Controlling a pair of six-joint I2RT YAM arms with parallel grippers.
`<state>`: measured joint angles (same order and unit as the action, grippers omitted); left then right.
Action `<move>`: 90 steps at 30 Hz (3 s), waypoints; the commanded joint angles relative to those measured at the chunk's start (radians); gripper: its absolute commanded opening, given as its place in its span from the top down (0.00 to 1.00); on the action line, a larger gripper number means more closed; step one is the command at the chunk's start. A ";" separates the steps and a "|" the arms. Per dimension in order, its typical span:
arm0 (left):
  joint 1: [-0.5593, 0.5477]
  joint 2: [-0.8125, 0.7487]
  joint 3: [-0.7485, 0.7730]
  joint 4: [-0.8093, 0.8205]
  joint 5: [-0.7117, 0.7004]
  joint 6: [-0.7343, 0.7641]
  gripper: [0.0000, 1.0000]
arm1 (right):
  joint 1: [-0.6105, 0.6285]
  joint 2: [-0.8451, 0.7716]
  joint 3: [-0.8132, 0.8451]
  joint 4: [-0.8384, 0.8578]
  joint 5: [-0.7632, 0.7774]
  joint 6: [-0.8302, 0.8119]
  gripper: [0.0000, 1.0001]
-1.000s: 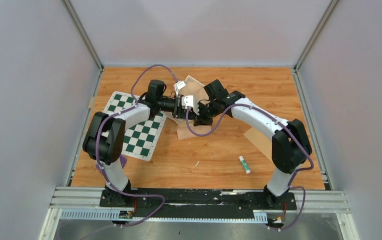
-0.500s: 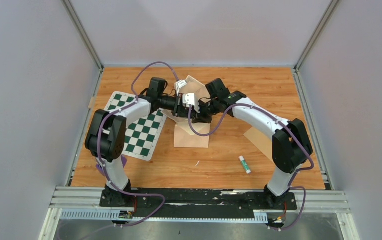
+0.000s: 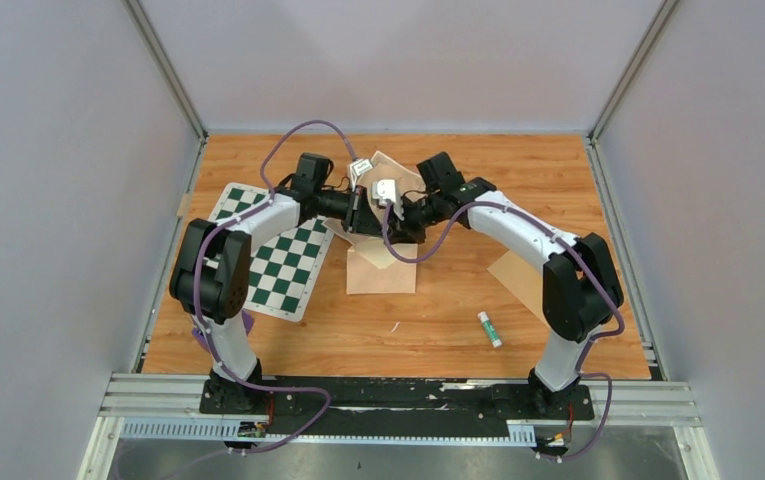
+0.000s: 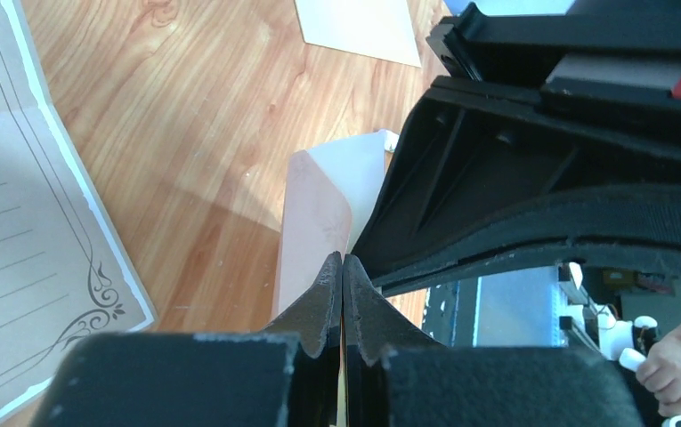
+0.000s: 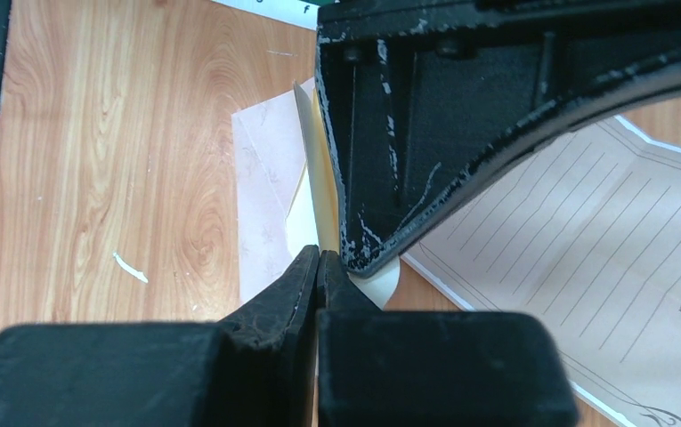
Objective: Place the letter into the envelope and seal it
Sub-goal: Place the letter in the envelope.
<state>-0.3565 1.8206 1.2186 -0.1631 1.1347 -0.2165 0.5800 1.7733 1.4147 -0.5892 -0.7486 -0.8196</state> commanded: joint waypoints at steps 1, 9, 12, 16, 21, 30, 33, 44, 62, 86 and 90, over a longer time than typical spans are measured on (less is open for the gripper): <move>-0.013 0.006 -0.002 -0.081 0.143 0.050 1.00 | -0.068 0.022 0.057 0.091 -0.012 0.006 1.00; -0.006 0.056 -0.047 0.196 0.167 -0.206 1.00 | -0.083 0.071 0.072 0.088 -0.068 0.038 1.00; -0.006 0.073 -0.064 0.340 0.181 -0.338 1.00 | -0.083 0.092 0.086 0.087 -0.072 0.040 1.00; -0.006 0.081 -0.061 0.348 0.177 -0.356 1.00 | -0.082 0.115 0.096 0.087 -0.071 0.035 1.00; -0.006 0.085 -0.055 0.362 0.175 -0.383 1.00 | -0.079 0.126 0.107 0.075 -0.118 0.033 1.00; -0.004 0.088 -0.051 0.378 0.140 -0.440 1.00 | -0.044 0.118 0.139 -0.019 -0.141 -0.002 1.00; -0.003 0.069 -0.058 0.363 0.109 -0.436 1.00 | -0.033 0.095 0.111 -0.029 -0.119 -0.031 1.00; -0.001 -0.007 -0.043 0.088 -0.001 -0.159 1.00 | 0.004 0.021 0.000 0.030 -0.061 -0.088 1.00; -0.001 -0.008 -0.080 0.157 0.044 -0.195 1.00 | 0.006 0.008 -0.062 0.202 0.039 0.163 1.00; -0.001 0.062 -0.045 0.111 0.054 -0.155 1.00 | -0.032 0.125 -0.016 0.155 -0.129 0.188 1.00; 0.000 0.069 -0.047 0.132 0.049 -0.172 1.00 | -0.006 0.120 -0.023 0.156 -0.127 0.181 1.00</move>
<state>-0.3435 1.8870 1.1454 -0.0628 1.1164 -0.3691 0.5446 1.8874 1.3605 -0.4747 -0.8631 -0.6296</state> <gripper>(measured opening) 0.006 0.010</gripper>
